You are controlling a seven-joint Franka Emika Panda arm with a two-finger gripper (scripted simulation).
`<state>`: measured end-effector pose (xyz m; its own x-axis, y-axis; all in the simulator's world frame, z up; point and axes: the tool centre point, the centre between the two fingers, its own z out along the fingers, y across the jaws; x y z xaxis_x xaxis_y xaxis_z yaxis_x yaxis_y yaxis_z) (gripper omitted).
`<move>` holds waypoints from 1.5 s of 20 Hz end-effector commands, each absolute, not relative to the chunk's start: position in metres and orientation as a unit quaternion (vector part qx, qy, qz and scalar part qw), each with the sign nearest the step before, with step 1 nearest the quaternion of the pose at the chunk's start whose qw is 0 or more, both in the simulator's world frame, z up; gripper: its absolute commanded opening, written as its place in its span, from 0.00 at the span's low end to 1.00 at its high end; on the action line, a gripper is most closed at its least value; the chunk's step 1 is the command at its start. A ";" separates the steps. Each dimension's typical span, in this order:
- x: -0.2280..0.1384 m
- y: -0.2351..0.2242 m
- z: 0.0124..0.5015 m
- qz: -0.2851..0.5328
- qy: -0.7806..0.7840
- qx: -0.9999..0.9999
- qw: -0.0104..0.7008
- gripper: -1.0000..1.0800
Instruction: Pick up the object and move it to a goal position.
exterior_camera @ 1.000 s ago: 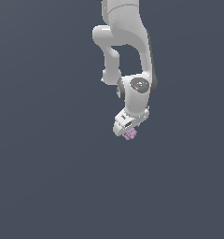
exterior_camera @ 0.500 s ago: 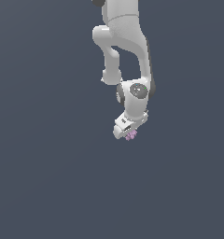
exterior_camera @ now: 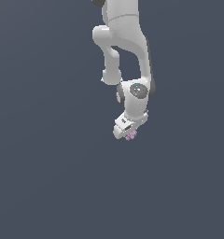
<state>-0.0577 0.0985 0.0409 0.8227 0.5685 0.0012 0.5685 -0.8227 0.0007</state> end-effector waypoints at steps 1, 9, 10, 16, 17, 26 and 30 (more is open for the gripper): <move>-0.058 0.098 0.042 0.001 0.298 0.955 0.000 0.00; -0.055 0.087 0.069 0.001 0.298 0.955 0.000 0.00; -0.054 0.085 0.075 0.001 0.298 0.955 0.000 0.00; -0.050 0.067 0.122 0.000 0.298 0.954 0.000 0.00; -0.049 0.064 0.131 0.000 0.298 0.954 0.000 0.00; -0.038 0.027 0.228 0.001 0.299 0.954 -0.001 0.00; -0.033 0.011 0.270 0.001 0.299 0.954 -0.002 0.00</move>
<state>-0.0346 0.0171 0.2541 0.8216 0.5701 0.0028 0.5701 -0.8216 -0.0015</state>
